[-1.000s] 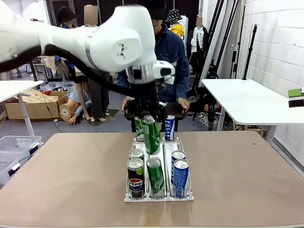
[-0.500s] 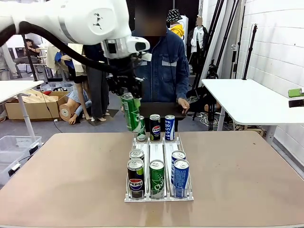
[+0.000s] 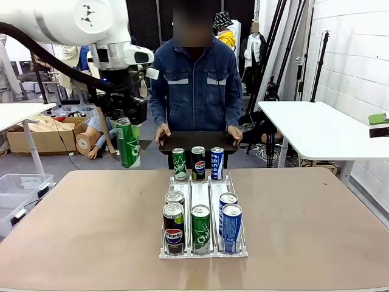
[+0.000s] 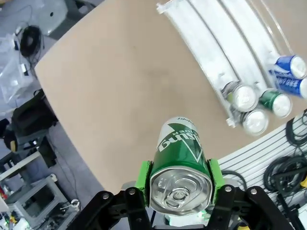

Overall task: Retrieve and hand over the desired beverage to the person.
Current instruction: Pick up a can of the same type that the person held from the Automatic Can Dispenser, then place the picked can on the Handle tray extended by the person.

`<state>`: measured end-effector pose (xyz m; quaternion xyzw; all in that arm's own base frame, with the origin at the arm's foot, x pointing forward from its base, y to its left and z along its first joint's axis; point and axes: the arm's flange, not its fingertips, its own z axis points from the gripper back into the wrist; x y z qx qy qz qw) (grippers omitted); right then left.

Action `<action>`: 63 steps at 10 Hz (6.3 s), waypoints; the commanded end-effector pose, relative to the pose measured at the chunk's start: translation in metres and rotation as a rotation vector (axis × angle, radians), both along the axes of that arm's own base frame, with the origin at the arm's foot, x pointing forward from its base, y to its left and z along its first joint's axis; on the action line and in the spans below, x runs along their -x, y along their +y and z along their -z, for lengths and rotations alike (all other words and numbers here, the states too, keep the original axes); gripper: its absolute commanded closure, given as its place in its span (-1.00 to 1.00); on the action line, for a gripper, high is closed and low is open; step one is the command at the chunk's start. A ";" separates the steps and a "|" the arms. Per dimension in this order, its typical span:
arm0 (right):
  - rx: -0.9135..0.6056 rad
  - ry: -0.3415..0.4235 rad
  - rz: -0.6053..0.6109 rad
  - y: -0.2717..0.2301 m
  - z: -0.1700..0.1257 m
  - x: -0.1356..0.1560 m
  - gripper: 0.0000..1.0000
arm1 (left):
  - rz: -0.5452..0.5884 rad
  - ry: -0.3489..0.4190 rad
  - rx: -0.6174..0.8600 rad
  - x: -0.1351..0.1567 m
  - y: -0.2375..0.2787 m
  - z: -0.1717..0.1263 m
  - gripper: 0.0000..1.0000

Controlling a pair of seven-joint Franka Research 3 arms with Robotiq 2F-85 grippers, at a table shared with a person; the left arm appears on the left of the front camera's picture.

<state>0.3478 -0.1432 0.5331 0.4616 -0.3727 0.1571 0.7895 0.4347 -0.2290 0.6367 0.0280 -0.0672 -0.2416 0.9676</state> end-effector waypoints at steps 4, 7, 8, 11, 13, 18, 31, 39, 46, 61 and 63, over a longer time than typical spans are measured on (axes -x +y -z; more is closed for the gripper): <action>-0.021 -0.016 -0.006 0.000 -0.001 -0.001 -1.00 | -0.042 -0.001 0.008 0.037 0.073 0.024 1.00; -0.021 -0.016 -0.006 0.000 -0.001 -0.001 -1.00 | -0.020 0.002 0.007 0.030 0.071 0.033 1.00; -0.021 -0.016 -0.006 0.000 -0.001 -0.001 -1.00 | -0.072 0.030 -0.019 0.035 0.075 0.031 1.00; -0.021 -0.016 -0.006 0.000 -0.001 -0.001 -1.00 | -0.072 0.030 -0.019 0.035 0.075 0.031 1.00; -0.021 -0.016 -0.006 0.000 -0.001 -0.001 -1.00 | -0.072 0.030 -0.019 0.035 0.075 0.031 1.00; -0.021 -0.016 -0.006 0.000 -0.001 -0.001 -1.00 | -0.072 0.030 -0.019 0.035 0.075 0.031 1.00; -0.021 -0.016 -0.006 0.000 -0.001 -0.001 -1.00 | -0.072 0.030 -0.019 0.035 0.075 0.031 1.00; -0.021 -0.016 -0.006 0.000 -0.001 -0.001 -1.00 | -0.072 0.030 -0.019 0.035 0.075 0.031 1.00; -0.021 -0.016 -0.006 0.000 -0.001 -0.001 -1.00 | -0.081 -0.003 0.069 0.019 0.047 0.021 1.00; -0.021 -0.016 -0.006 0.000 -0.001 -0.001 -1.00 | 0.063 -0.006 0.080 -0.117 -0.124 -0.003 1.00; -0.021 -0.016 -0.006 0.000 -0.001 -0.001 -1.00 | 0.031 0.004 0.061 -0.135 -0.133 0.007 1.00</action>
